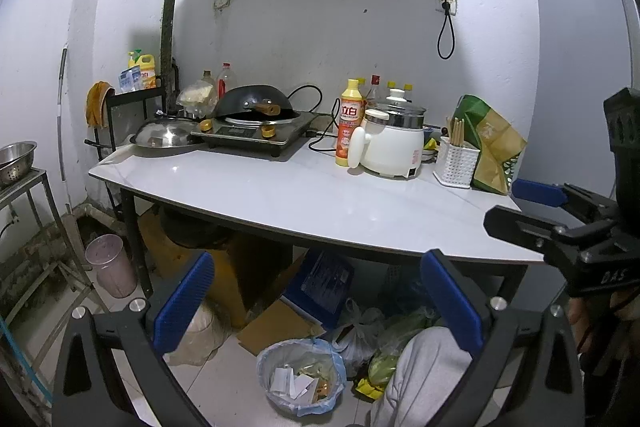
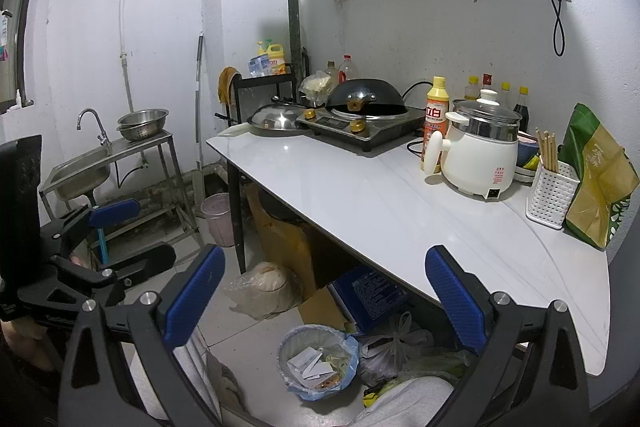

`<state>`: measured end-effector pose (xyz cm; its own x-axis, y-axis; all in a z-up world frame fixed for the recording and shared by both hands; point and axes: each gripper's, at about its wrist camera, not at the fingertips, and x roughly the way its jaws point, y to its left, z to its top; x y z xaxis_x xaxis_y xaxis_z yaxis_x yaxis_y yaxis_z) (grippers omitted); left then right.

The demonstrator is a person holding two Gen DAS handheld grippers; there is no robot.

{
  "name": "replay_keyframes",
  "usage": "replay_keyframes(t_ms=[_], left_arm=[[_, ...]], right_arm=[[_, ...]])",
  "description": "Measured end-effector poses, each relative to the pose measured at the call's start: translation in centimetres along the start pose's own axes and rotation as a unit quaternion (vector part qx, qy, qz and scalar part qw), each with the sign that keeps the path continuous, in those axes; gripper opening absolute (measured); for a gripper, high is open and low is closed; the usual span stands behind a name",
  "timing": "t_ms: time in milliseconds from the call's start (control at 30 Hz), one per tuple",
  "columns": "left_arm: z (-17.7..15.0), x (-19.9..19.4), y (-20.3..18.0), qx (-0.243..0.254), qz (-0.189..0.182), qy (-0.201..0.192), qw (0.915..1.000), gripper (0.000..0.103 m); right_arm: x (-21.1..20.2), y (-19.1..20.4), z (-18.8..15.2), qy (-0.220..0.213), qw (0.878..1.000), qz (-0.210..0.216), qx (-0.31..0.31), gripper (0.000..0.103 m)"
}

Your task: Collect trash

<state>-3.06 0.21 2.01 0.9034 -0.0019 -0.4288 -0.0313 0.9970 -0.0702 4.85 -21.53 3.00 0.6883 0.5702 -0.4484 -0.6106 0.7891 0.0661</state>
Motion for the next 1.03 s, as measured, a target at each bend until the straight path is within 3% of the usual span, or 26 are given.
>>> replay_keyframes(t_ms=[1033], left_arm=[[0.59,0.15,0.18,0.015,-0.013,0.0,0.9998,0.103]], right_arm=[[0.75,-0.1,0.31,0.011,1.0,-0.003,0.004,0.1]])
